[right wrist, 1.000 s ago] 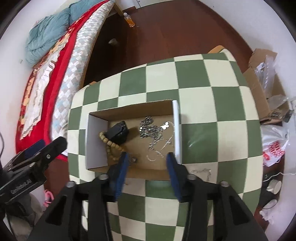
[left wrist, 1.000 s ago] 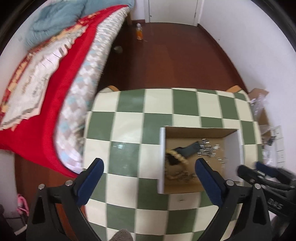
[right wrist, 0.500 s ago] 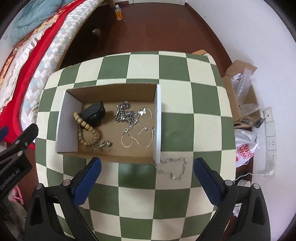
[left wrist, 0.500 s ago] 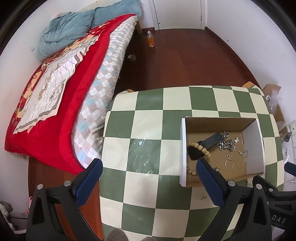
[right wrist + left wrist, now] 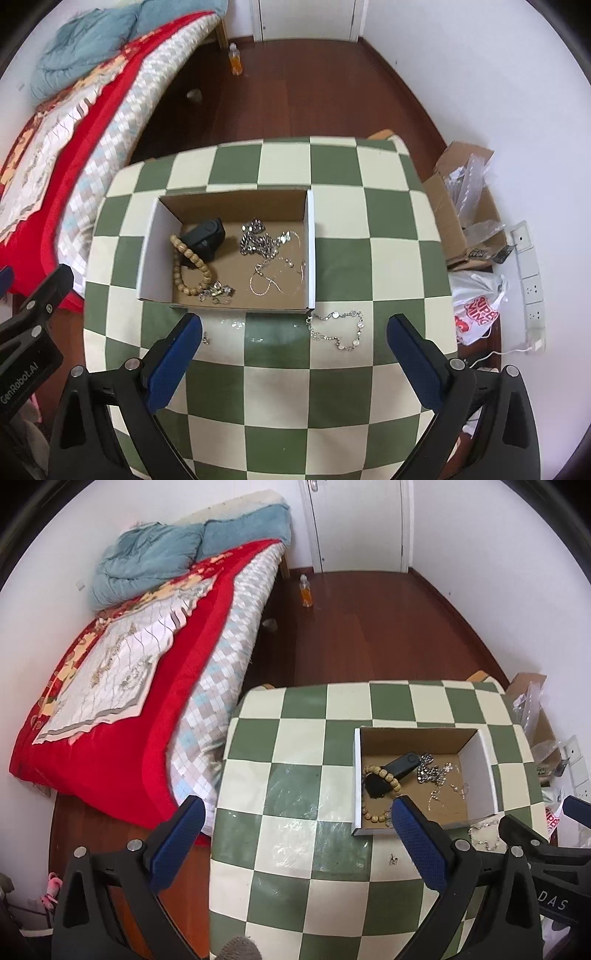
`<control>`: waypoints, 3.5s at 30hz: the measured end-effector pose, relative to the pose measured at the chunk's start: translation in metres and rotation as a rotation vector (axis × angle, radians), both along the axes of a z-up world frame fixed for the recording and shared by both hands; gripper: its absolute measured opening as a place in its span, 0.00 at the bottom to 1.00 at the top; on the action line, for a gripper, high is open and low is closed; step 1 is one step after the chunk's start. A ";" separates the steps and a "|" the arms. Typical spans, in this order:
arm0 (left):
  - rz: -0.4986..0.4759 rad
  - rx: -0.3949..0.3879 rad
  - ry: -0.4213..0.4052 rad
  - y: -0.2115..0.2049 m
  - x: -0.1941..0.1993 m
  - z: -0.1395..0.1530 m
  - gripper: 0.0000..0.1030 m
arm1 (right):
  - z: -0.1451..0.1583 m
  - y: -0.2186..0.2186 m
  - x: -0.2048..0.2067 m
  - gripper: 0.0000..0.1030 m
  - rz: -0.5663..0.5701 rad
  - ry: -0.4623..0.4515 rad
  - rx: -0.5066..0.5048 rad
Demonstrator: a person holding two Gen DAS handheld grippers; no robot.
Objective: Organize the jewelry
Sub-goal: 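Move both tools back over the remaining jewelry on the table, then grasp the silver round-link chain with the right tool while the left tool grasps a small earring, then carry both pieces into the white box and open both tools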
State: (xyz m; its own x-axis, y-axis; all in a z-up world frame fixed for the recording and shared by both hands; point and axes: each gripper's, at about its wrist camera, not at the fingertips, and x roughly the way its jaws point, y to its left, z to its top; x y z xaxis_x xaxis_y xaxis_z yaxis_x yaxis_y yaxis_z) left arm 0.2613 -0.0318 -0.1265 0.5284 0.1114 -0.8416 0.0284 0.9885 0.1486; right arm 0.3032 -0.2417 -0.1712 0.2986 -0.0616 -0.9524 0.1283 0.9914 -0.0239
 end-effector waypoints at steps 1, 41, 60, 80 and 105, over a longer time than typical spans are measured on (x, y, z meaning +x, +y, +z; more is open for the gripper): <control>0.000 -0.006 -0.015 0.001 -0.005 0.006 1.00 | 0.005 0.001 -0.003 0.98 -0.001 -0.012 -0.003; 0.134 0.024 0.218 0.003 -0.048 -0.126 1.00 | -0.109 -0.087 -0.053 0.80 -0.144 0.019 0.090; -0.039 -0.095 0.282 -0.068 -0.015 -0.156 0.73 | -0.147 -0.082 -0.022 0.05 -0.121 0.024 0.030; -0.067 -0.114 0.283 -0.080 -0.018 -0.170 0.06 | -0.145 -0.092 -0.021 0.05 -0.156 0.038 0.057; -0.094 -0.205 0.233 -0.055 -0.082 -0.118 0.06 | -0.084 -0.088 -0.071 0.00 -0.134 -0.080 0.291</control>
